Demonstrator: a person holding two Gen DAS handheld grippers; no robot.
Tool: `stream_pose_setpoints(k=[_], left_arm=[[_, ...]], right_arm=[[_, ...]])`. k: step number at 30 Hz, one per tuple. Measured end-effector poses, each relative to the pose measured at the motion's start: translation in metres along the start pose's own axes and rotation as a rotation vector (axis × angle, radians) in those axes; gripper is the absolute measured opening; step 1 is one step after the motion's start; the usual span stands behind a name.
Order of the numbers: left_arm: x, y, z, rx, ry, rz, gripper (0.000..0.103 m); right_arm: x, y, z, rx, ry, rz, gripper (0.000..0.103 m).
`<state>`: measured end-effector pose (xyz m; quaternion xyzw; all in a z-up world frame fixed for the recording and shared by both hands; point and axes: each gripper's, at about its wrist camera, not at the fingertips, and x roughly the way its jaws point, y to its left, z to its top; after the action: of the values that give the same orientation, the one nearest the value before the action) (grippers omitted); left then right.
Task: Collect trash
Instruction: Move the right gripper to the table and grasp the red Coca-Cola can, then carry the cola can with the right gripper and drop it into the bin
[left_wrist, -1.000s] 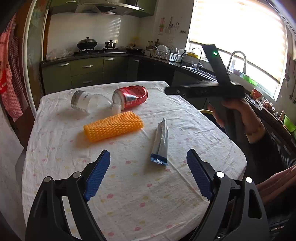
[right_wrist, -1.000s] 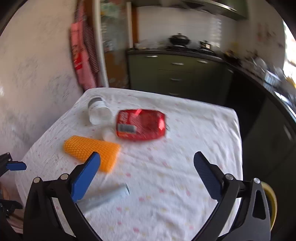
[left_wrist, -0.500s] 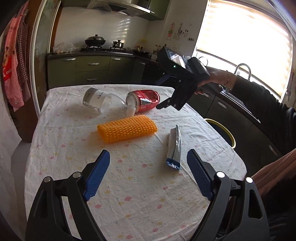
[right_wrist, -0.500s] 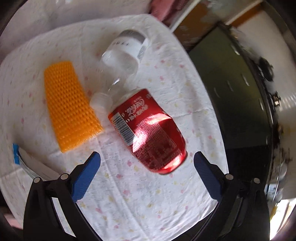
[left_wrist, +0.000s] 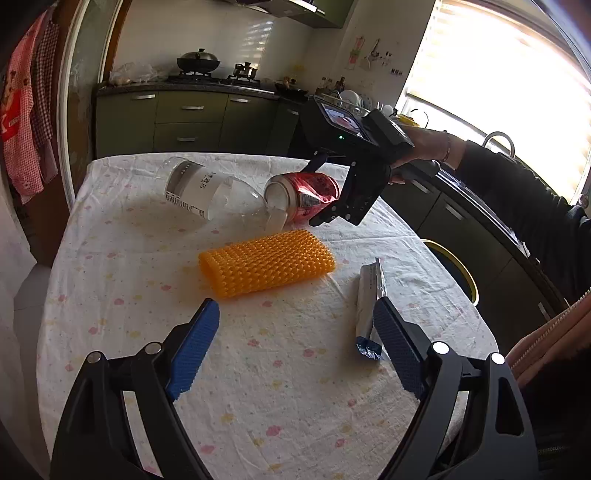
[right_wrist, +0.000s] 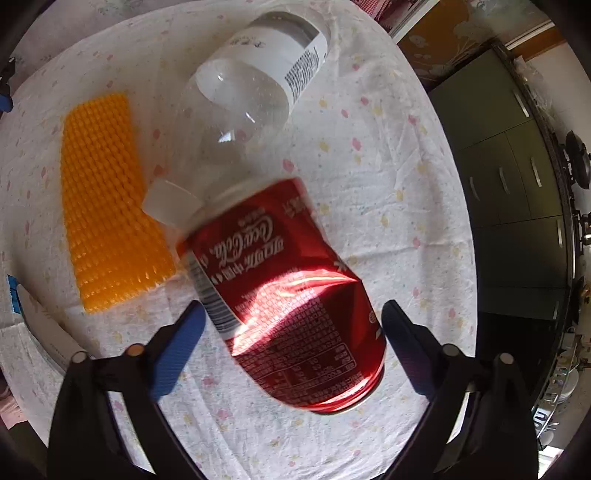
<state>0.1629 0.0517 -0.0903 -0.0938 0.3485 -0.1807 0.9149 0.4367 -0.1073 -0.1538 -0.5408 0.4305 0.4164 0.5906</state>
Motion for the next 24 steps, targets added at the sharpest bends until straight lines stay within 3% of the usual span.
stream_pose_setpoints(k=[10,24], left_arm=[[-0.004,-0.005,-0.005,0.015,-0.004,-0.01,0.084],[-0.034,-0.046,-0.021,0.09,-0.036,-0.056,0.084]], right_arm=[[-0.005,-0.018,-0.028,0.215,-0.042,0.13,0.078],[-0.072,0.014,-0.095,0.393,-0.161,0.061,0.075]])
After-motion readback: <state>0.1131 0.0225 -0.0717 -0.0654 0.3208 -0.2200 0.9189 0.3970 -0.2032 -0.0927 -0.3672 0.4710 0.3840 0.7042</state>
